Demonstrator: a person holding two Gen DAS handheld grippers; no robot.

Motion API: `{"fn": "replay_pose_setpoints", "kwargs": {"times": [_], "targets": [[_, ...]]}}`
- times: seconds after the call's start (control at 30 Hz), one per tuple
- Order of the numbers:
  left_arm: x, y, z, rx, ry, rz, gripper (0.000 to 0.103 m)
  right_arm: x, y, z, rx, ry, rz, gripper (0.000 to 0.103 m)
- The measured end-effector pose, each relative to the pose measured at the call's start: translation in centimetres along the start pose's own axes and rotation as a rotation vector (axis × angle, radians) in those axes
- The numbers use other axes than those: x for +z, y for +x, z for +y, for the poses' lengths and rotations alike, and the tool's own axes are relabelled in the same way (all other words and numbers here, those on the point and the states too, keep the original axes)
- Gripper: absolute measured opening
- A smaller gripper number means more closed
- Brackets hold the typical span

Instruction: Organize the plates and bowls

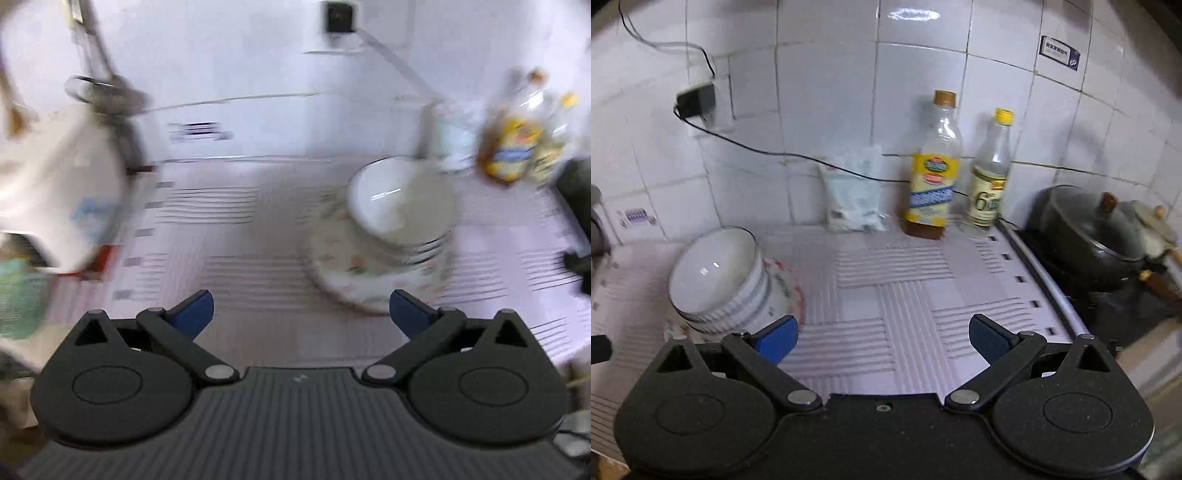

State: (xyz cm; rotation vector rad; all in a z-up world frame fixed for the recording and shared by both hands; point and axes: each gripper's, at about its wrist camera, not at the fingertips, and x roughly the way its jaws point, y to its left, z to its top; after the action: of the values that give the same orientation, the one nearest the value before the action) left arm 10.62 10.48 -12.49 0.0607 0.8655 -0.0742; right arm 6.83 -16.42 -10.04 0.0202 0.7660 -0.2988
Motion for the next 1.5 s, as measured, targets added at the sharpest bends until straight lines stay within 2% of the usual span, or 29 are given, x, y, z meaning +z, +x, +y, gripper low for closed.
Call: {"fn": "replay_pose_setpoints", "kwargs": {"times": [0.03,0.07,0.23,0.43,0.6,1.03,1.2,1.5], "targets": [[0.0,-0.4,-0.5,0.041,0.024,0.01,0.103,0.2,-0.4,-0.1,0.002,-0.009,0.003,0.101],[-0.1,-0.8,-0.8,0.053,0.037,0.016,0.103,0.2,-1.1,-0.4,0.015,-0.007,-0.009,0.101],[-0.6,-3.9,-0.8,-0.028,-0.004,0.017,0.103,0.1,-3.9,-1.4,0.094,0.004,-0.005,0.1],[-0.9,-6.5,-0.9,-0.029,-0.027,-0.015,0.103,0.5,-6.8,-2.7,0.134,0.024,0.008,0.1],[-1.1,-7.6,-1.8,0.011,-0.007,-0.04,0.103,0.5,-8.3,-3.3,0.136,-0.005,0.029,0.1],[-2.3,-7.6,-4.1,0.002,0.025,-0.036,0.103,-0.5,-8.8,-4.0,0.113,-0.039,0.019,0.1],[-2.8,-7.1,-4.4,0.043,0.007,-0.035,0.103,-1.0,-8.3,-4.3,0.116,-0.032,0.015,0.1],[-4.0,-6.3,-5.4,0.047,0.044,-0.021,0.103,-2.2,-7.6,-4.9,0.127,-0.021,0.026,0.1]]}}
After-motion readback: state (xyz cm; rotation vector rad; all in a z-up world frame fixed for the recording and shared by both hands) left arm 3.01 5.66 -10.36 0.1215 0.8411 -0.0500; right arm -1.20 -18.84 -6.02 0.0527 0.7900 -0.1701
